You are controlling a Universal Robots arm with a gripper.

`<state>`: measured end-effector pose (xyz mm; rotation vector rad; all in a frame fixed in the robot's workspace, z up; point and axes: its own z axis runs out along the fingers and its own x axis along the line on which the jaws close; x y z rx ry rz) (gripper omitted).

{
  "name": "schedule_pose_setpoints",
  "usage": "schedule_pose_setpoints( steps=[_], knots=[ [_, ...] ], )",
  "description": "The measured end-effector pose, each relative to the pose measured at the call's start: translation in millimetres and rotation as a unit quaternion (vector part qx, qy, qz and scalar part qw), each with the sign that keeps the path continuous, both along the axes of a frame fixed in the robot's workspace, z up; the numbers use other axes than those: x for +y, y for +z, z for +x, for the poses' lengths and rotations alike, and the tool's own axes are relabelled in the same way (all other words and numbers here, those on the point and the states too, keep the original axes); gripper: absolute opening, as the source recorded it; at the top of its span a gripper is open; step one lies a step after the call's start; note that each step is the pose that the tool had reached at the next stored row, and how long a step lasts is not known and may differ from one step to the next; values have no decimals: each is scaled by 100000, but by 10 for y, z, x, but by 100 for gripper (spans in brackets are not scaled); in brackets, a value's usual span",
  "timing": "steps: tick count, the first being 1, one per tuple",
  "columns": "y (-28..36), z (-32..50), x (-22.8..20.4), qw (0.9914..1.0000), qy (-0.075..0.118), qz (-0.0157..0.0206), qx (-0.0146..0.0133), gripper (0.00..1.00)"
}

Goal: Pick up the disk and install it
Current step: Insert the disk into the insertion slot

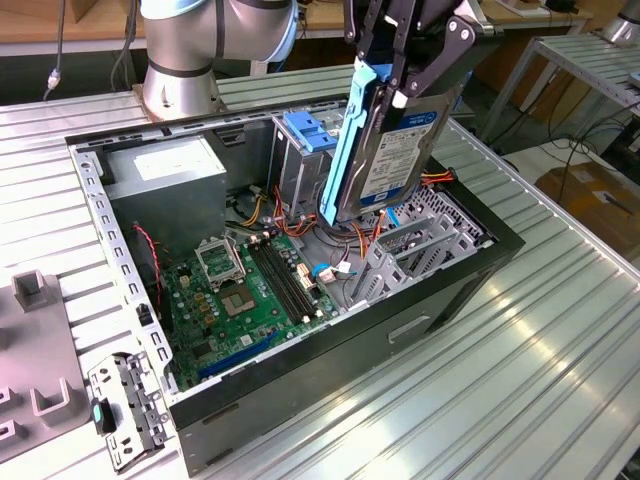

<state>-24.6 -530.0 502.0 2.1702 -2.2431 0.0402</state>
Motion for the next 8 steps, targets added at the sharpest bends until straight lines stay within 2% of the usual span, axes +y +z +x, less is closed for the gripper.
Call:
schedule_pose_setpoints(
  steps=[5, 8],
  knots=[
    [0, 6, 0, 100000, 3, 0, -1, 37],
    [0, 40, 0, 100000, 3, 2, -2, 37]
  ],
)
